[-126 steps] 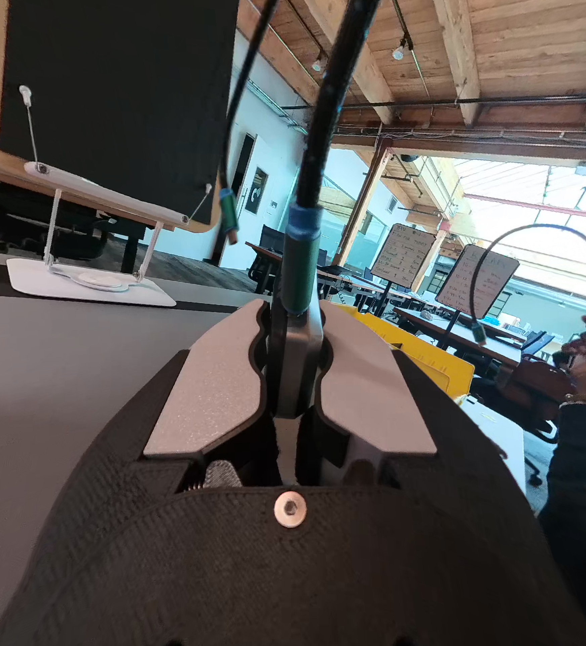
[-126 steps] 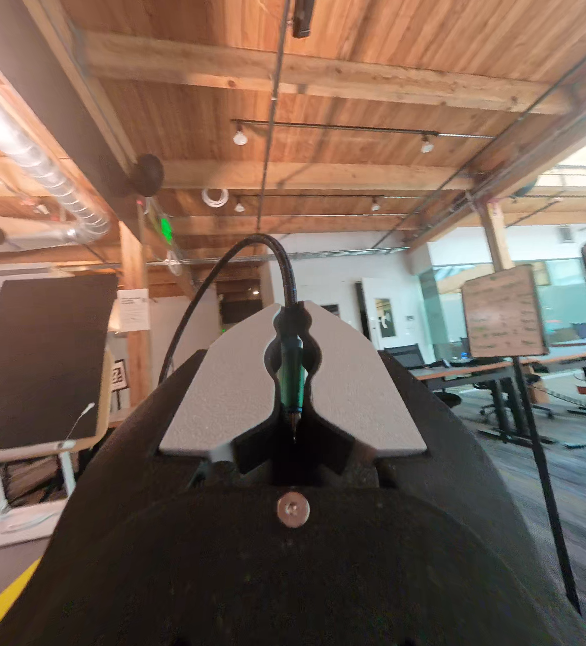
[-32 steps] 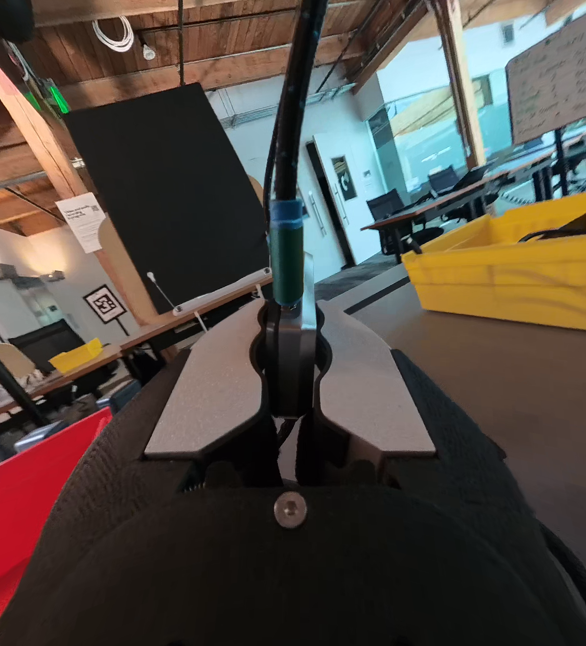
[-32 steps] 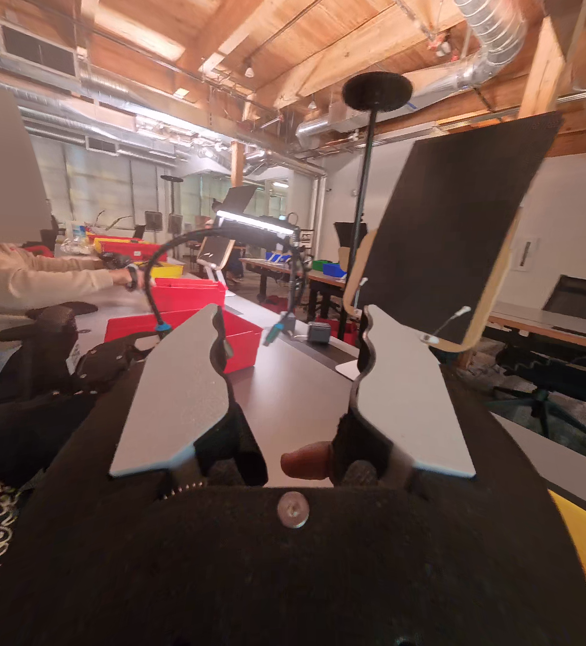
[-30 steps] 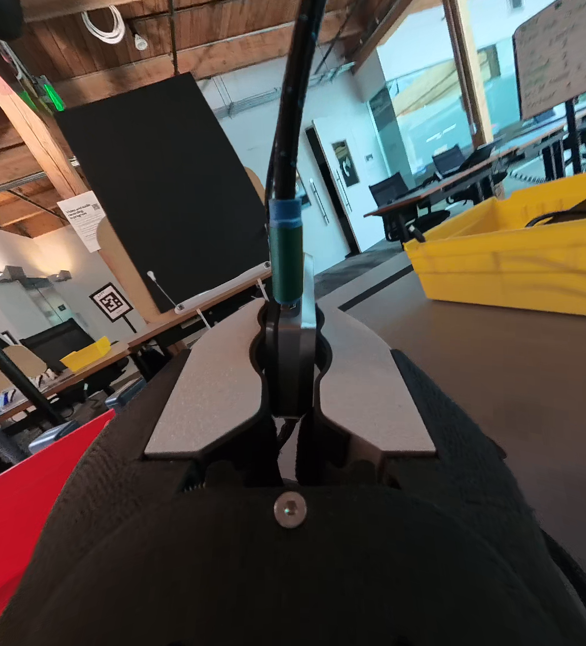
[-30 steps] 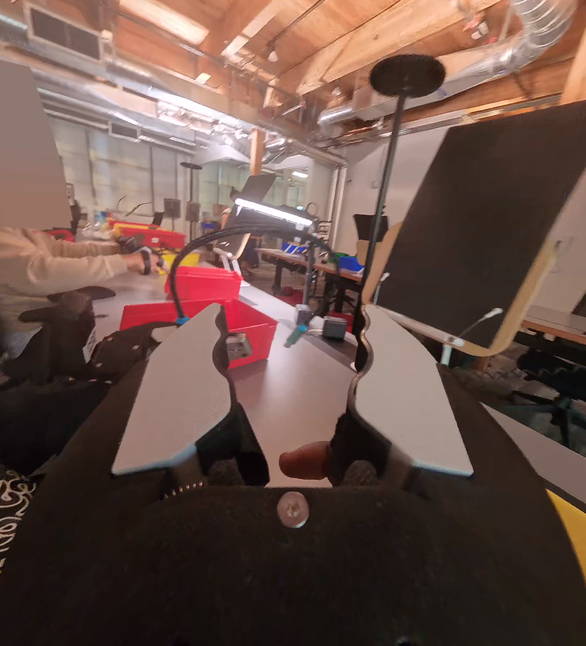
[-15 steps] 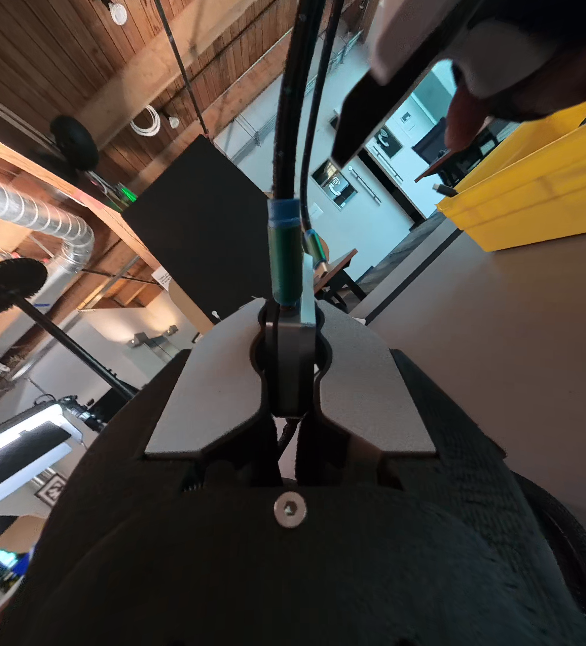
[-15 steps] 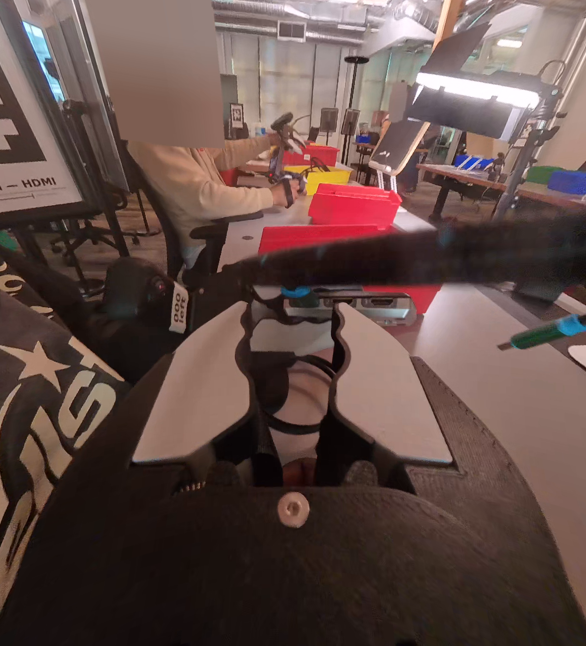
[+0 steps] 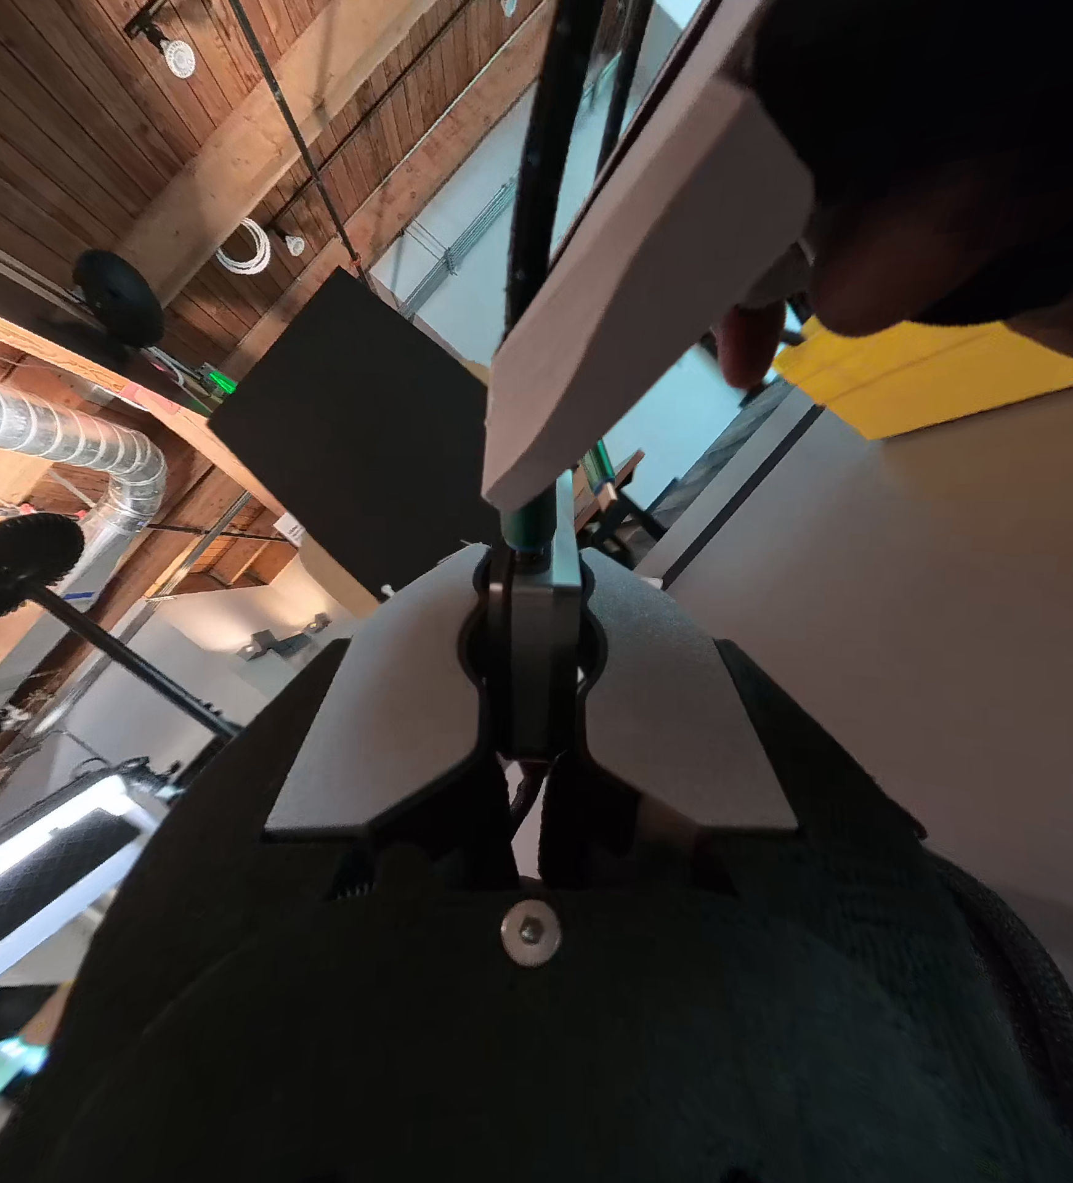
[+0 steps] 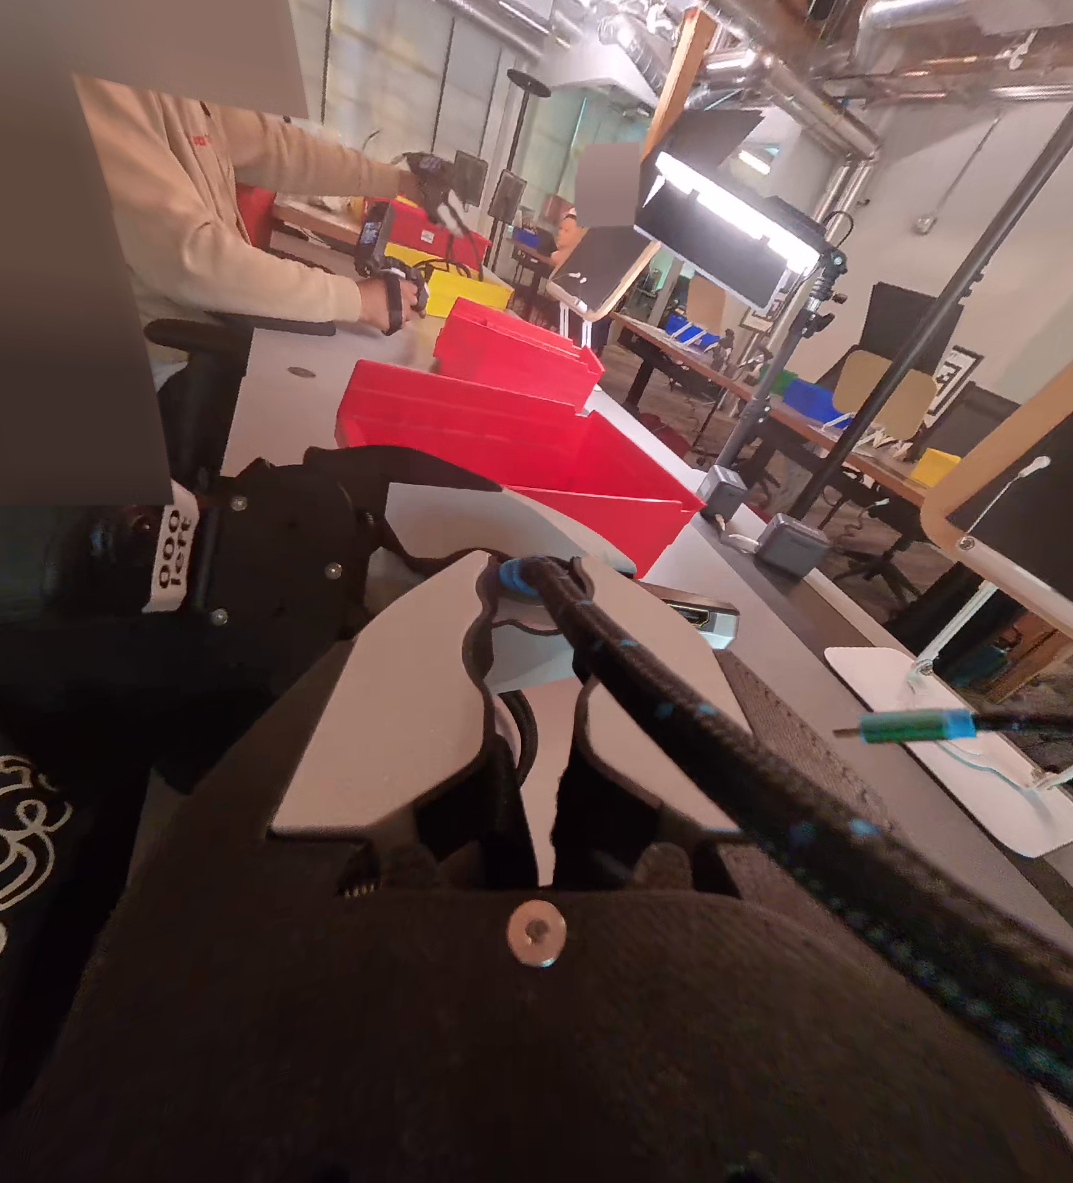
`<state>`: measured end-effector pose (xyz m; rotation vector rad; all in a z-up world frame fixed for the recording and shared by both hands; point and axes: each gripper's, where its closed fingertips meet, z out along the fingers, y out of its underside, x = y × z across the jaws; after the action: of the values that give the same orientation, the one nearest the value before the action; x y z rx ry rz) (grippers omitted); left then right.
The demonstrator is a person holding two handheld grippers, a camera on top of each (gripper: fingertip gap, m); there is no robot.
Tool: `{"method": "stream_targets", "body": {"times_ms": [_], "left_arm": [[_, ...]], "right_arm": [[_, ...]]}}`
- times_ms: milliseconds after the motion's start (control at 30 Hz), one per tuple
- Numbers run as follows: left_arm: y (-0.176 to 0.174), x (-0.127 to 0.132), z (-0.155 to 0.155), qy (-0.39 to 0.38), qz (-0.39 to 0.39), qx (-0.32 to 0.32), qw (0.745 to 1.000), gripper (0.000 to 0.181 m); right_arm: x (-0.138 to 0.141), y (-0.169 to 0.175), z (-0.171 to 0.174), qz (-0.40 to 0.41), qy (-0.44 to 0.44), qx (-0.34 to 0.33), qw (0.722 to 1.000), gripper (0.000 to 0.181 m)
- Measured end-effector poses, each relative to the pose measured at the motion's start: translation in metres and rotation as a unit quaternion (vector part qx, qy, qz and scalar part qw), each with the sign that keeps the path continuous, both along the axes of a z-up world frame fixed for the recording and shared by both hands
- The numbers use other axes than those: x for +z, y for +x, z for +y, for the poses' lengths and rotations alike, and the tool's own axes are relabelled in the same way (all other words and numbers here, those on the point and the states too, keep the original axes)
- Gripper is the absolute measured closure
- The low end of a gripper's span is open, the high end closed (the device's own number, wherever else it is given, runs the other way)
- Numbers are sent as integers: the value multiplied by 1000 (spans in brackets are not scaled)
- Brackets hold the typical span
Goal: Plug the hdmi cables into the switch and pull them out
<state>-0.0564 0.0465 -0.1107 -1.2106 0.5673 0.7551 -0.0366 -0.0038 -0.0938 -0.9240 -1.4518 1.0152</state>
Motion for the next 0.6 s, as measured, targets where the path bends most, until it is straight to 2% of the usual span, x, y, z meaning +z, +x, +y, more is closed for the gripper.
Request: {"method": "stream_targets", "body": {"times_ms": [133, 333, 467, 500, 533, 567, 600], "left_arm": [[7, 1, -1, 1, -29, -41, 999, 159], [14, 6, -7, 13, -48, -78, 996, 159], [16, 4, -6, 5, -51, -89, 995, 159], [14, 1, -5, -3, -56, -88, 995, 158], [6, -4, -2, -18, -70, -73, 995, 160], [-12, -14, 4, -50, -96, -44, 993, 159], [-23, -15, 3, -58, -140, -46, 987, 158]], "right_arm": [[4, 6, -1, -17, 5, 6, 1000, 158], [13, 11, -8, -9, 55, -7, 998, 157], [22, 18, -8, 9, 63, -4, 998, 166], [33, 24, -8, 33, 48, 0, 998, 170], [61, 39, -6, 105, 15, 6, 994, 175], [100, 73, -5, 187, -27, 36, 981, 175], [130, 109, 0, 232, -44, 43, 971, 175]]}}
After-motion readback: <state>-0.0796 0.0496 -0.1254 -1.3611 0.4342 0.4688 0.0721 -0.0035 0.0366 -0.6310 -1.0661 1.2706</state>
